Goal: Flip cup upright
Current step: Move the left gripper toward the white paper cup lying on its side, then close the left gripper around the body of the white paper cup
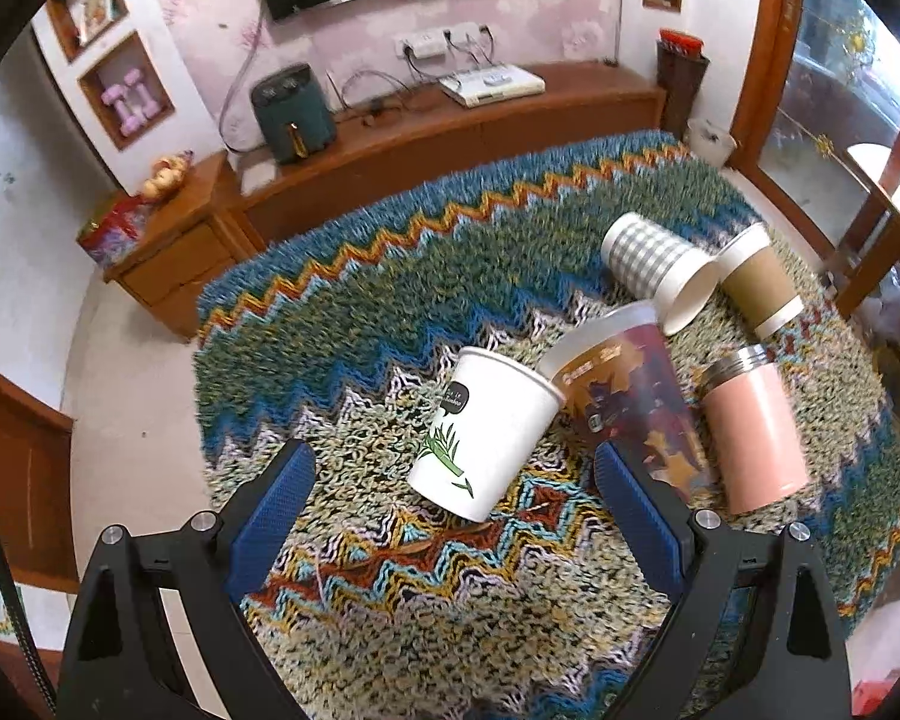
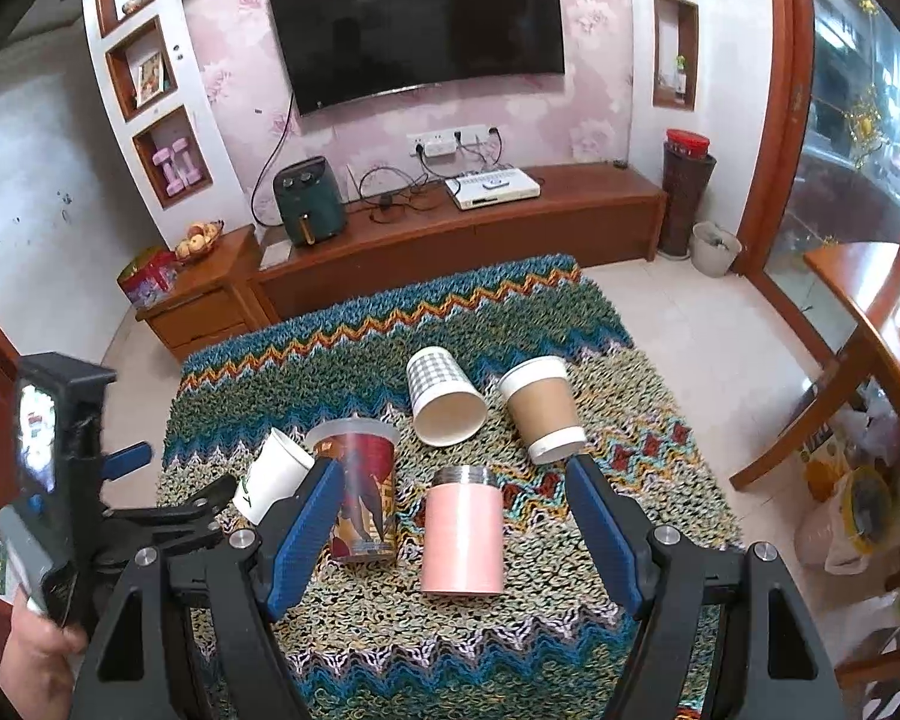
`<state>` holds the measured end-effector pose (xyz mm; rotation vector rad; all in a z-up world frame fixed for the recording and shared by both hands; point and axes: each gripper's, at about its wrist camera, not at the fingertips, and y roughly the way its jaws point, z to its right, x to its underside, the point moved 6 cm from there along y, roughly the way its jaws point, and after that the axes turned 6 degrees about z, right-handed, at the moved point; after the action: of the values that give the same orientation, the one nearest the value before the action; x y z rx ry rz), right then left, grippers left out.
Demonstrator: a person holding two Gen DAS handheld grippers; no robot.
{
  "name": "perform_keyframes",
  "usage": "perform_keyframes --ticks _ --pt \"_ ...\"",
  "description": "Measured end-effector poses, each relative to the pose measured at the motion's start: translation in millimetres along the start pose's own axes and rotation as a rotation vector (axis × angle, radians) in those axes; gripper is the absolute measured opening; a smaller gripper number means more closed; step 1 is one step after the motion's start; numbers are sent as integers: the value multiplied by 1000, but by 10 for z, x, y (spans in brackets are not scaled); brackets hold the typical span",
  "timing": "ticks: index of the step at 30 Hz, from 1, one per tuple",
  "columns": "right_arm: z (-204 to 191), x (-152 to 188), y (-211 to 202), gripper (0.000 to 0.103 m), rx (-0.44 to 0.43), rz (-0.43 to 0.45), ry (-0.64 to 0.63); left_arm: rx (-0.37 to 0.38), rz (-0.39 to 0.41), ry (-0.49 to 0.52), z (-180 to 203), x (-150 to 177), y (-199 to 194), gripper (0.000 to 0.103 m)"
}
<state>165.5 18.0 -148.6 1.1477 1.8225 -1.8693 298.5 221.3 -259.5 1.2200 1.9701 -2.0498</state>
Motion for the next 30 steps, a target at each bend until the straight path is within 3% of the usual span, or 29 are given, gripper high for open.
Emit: perform_keyframes --ticks 10,30 --pt "-84 160 191 77 13 -37 3 39 -75 30 -48 168 516 95" --pt "-37 336 317 77 46 -75 21 96 -138 34 6 62 917 95"
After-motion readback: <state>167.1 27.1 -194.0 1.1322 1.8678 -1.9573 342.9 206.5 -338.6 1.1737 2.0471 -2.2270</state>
